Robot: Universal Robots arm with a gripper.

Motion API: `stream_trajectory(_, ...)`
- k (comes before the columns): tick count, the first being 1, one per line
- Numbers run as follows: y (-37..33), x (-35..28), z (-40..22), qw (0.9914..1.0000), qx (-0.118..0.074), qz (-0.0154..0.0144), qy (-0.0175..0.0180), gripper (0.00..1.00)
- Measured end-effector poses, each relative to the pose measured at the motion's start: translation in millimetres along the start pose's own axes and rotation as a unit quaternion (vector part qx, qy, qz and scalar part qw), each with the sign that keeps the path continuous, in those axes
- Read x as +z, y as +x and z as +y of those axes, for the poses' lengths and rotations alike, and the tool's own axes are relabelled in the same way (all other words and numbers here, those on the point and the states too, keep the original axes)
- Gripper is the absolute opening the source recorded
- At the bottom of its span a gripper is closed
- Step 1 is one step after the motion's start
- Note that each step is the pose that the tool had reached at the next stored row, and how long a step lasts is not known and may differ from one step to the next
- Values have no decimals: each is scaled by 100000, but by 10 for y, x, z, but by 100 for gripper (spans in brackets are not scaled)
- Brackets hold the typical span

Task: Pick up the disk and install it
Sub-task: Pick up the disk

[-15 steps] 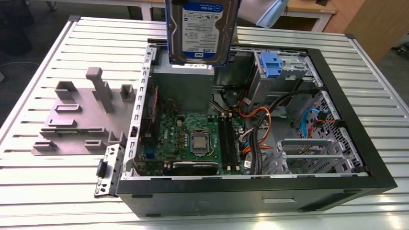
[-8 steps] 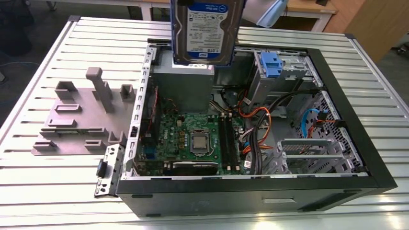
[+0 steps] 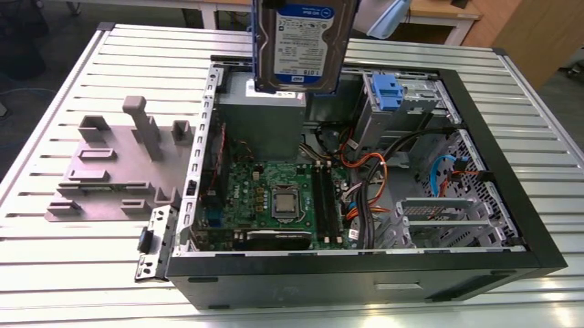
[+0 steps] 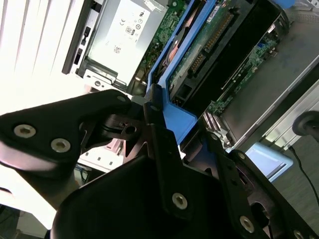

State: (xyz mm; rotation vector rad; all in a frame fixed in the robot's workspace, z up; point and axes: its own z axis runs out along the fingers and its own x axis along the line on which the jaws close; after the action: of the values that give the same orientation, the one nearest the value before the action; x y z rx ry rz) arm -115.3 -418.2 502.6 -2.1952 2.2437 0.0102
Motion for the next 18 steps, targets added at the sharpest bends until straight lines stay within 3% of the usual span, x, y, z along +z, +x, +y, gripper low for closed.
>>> stream_trajectory(18,5,0,-173,99999,328,-8,5,36)
